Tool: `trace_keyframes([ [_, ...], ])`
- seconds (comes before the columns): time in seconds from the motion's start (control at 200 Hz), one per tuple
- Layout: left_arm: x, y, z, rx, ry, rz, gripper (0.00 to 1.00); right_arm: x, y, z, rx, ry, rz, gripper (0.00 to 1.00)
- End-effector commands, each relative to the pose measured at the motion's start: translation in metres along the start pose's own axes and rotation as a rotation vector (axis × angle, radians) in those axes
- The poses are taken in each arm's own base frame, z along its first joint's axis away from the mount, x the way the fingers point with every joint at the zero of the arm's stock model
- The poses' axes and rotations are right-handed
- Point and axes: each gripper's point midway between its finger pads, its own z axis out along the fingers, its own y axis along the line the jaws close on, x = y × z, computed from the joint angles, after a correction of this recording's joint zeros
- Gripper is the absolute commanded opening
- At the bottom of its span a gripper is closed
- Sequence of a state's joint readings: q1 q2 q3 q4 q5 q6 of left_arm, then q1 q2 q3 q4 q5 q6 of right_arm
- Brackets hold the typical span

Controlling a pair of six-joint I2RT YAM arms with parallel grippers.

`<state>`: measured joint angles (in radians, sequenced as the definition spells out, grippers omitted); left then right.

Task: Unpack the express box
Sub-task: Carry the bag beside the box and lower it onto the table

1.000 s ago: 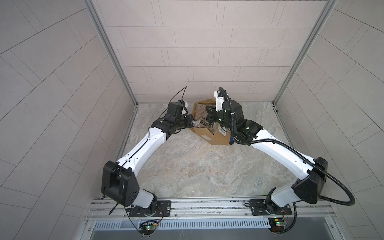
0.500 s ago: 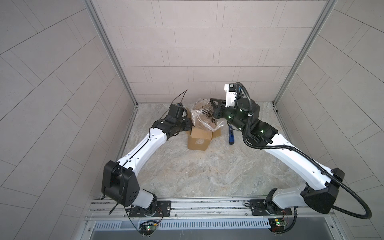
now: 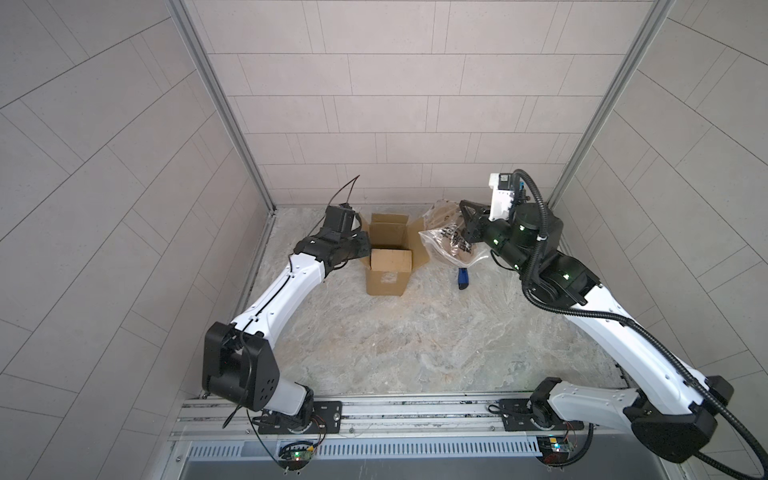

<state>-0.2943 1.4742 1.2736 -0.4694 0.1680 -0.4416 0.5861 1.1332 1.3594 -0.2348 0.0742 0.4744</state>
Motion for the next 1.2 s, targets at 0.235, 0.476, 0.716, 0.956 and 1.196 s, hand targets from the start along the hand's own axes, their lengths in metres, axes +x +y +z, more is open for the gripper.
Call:
trace_keyframes([
  [0.235,-0.007,0.021,0.011,0.056,0.015,-0.031,0.0,0.025,-0.052,-0.044,0.13,0.05,-0.046,0.0],
  [0.476,-0.01,0.02,0.019,0.111,0.047,-0.014,0.0,0.09,-0.062,-0.006,0.102,0.232,-0.081,0.0],
  [0.716,-0.01,0.023,0.023,0.153,0.065,-0.036,0.0,0.147,-0.066,0.053,0.033,0.329,-0.135,0.0],
  [0.956,-0.008,0.021,0.022,0.161,0.076,-0.032,0.0,0.175,-0.06,0.103,-0.044,0.368,-0.158,0.0],
  [1.196,-0.006,0.019,0.022,0.177,0.08,-0.04,0.0,0.208,-0.074,0.132,-0.027,0.409,-0.217,0.0],
])
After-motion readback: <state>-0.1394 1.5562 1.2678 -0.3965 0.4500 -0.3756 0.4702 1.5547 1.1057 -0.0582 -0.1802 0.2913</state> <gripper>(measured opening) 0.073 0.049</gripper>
